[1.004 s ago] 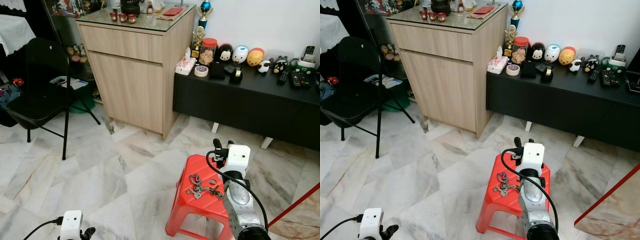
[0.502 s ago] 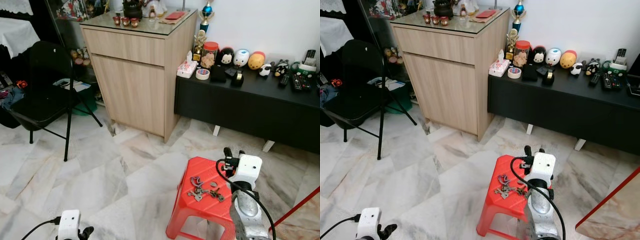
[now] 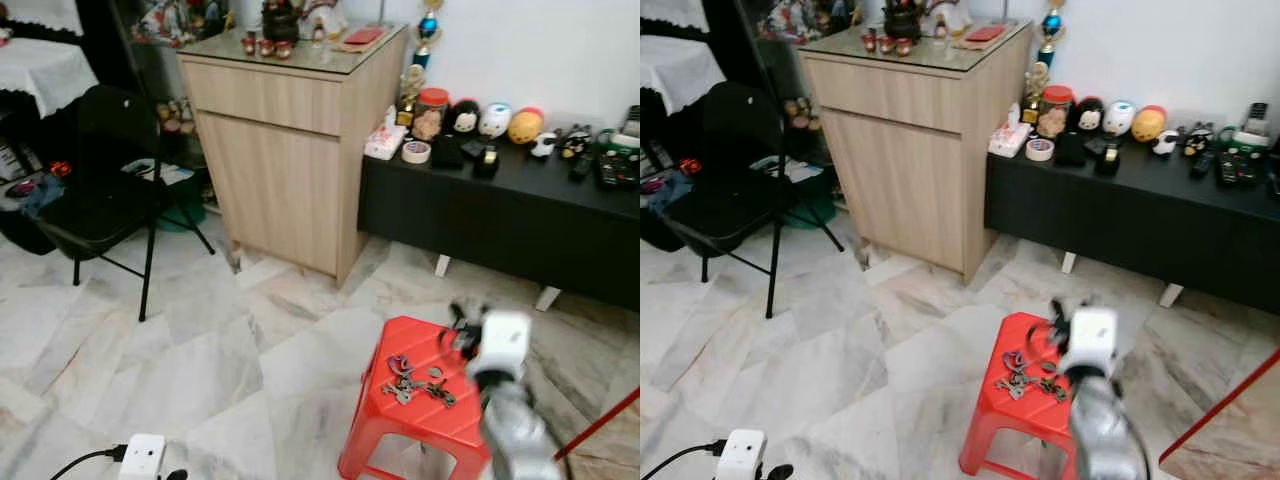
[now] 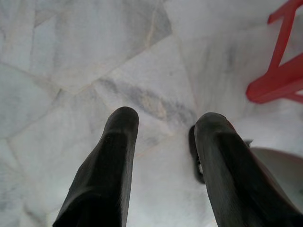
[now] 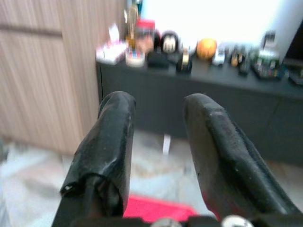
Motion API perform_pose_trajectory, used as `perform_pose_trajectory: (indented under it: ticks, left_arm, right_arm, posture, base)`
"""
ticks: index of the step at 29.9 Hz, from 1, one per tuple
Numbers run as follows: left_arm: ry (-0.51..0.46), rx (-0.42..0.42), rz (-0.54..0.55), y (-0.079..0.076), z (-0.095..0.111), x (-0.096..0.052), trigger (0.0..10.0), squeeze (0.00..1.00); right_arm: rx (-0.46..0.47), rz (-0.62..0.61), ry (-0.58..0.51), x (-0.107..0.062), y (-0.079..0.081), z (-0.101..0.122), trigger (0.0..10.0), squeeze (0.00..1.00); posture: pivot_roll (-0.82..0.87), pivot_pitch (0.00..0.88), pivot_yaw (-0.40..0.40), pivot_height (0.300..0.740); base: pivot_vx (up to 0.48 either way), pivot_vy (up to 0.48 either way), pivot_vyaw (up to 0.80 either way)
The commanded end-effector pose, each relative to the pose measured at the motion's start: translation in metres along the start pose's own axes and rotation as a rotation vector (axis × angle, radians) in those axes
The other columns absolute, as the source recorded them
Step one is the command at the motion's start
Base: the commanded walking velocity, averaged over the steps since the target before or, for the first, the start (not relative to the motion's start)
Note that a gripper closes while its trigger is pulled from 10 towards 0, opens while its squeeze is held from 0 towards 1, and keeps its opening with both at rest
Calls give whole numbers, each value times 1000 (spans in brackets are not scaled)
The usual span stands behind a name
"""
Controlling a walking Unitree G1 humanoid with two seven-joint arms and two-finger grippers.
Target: Hang keys on a hook
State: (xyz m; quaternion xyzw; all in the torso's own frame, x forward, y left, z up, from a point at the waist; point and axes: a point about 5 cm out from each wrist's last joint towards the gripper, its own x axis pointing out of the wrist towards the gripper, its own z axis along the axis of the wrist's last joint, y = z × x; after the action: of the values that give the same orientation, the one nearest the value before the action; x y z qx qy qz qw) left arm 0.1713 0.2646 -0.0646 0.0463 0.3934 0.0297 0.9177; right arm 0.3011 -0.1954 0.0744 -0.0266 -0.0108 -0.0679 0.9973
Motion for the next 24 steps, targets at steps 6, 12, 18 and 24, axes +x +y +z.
perform_pose_trajectory:
  ticks: [6, 12, 18, 24]
  left_arm:
    - [2, -66, 29, 4, 0, 0, 10000, 0]
    - [4, -72, 11, 3, 6, 2, 10000, 0]
    - [4, -78, 22, 4, 9, 4, 10000, 0]
    - [6, -92, 41, 4, 10, 5, 10000, 0]
  right_arm:
    - [31, 45, 44, -6, 25, -6, 10000, 0]
    - [51, 56, 44, -4, 30, -8, 10000, 0]
    - [53, 57, 31, 0, 31, -3, 10000, 0]
    - [38, 48, 39, 2, 31, -2, 10000, 0]
  posture:
    - [58, 0, -9, 740]
    - [69, 2, 0, 740]
    - [58, 17, 6, 740]
    - [66, 23, 2, 740]
  base:
    - [0, 0, 0]
    - [0, 0, 0]
    - [0, 0, 0]
    - [0, 0, 0]
